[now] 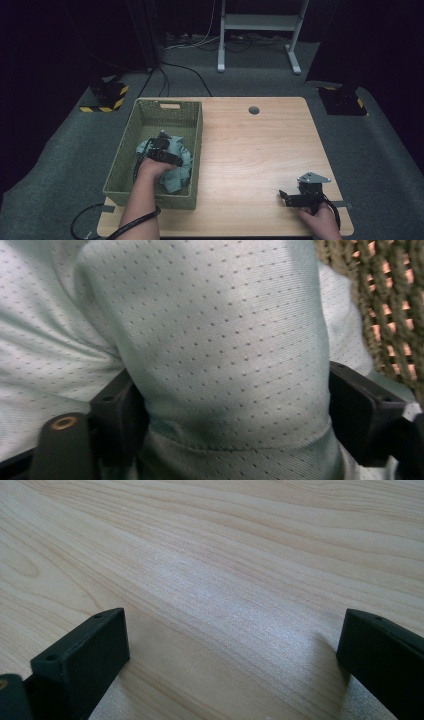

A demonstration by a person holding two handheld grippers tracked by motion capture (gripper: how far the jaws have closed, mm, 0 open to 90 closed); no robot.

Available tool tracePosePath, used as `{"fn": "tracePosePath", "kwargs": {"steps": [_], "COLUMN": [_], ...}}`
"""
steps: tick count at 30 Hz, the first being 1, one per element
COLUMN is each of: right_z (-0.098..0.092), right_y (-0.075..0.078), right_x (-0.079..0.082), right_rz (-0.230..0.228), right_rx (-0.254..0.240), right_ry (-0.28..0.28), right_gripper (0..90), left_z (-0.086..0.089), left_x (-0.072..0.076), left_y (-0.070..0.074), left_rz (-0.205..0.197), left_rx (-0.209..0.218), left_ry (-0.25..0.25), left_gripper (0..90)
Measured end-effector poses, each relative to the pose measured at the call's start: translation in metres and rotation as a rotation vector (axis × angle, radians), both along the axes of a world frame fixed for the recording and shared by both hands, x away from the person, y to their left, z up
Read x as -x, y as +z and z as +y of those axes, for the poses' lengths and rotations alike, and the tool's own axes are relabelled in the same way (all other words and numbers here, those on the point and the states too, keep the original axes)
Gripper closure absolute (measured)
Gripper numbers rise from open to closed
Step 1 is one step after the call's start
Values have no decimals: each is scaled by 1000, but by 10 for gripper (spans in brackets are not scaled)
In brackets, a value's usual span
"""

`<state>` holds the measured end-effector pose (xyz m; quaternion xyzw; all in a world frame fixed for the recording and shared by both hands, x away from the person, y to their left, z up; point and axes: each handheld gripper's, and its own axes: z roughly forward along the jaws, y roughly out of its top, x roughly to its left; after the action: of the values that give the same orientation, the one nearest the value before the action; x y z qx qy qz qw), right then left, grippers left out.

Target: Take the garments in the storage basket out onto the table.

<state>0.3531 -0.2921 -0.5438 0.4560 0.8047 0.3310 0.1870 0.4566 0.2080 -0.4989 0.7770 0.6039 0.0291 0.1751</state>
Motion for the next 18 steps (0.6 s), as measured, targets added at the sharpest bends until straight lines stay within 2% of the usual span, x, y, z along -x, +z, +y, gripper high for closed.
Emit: {"fn": "tracePosePath", "kwargs": {"steps": [4,5,6,8,13,18], "right_z": [0,0,0,0,0,0], "right_y": [0,0,0,0,0,0], "right_x": [0,0,0,0,0,0], "right_rz": [-2,-3,-3,-3,-1,-1], "right_rx": [4,5,4,4,2,-1], "right_ry": [2,2,2,2,1,0], "right_gripper": [0,1,1,1,2,2], "left_z": [-2,-3,-4,-6,-11,-9], "left_x": [0,0,0,0,-3,-7], "left_y": [-1,-1,-2,-2,2,4], "left_rz": [-19,-32,-45,-49,-22,20], "left_rx": [-20,-17,-14,-19,-36,-20], "left_ry": [-13,-20,-25,-31,-57,-51], "left_gripper": [259,326,326,395,466,484]}}
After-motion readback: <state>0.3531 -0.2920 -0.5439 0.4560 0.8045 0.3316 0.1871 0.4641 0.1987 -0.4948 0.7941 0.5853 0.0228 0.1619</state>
